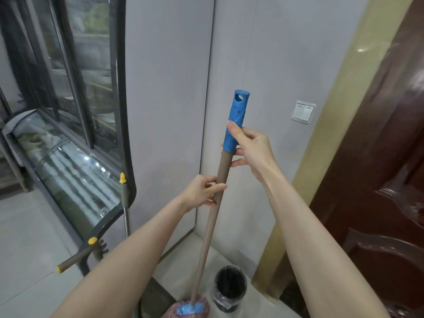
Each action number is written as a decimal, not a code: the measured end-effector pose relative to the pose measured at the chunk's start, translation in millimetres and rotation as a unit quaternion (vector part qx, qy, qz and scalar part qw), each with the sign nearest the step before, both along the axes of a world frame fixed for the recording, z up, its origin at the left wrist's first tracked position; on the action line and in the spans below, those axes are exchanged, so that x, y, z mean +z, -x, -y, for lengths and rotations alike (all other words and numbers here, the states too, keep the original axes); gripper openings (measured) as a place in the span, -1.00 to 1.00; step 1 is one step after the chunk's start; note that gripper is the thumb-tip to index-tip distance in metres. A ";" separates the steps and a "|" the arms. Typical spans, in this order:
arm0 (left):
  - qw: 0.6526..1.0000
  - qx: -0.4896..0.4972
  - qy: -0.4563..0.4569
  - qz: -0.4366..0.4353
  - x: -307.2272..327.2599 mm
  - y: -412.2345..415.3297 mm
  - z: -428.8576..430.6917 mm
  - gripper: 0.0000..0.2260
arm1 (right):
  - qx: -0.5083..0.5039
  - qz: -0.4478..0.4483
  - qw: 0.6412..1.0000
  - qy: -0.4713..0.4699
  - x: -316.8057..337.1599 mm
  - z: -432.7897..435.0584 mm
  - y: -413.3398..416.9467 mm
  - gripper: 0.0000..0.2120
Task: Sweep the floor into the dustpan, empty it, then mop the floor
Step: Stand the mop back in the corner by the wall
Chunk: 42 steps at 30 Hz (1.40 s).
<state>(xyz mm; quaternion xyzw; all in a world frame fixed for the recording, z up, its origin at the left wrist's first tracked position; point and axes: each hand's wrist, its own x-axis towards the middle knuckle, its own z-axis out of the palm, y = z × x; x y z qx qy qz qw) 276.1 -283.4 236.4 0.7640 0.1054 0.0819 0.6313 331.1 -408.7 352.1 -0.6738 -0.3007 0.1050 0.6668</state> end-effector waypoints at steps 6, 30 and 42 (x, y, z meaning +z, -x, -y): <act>0.999 -0.015 -0.019 0.026 14.6 -38.3 -43.8 -0.88 | -0.013 0.013 1.000 -0.006 11.8 -41.5 -32.2 -0.75; 0.996 -0.075 -0.021 0.053 36.8 -189.2 -211.1 -0.84 | -0.118 0.079 0.990 0.004 34.1 -209.6 -154.6 -0.59; 0.997 -0.074 -0.020 0.015 12.4 -286.2 -255.7 -0.80 | -0.120 0.037 0.992 -0.024 3.4 -252.7 -255.9 -0.56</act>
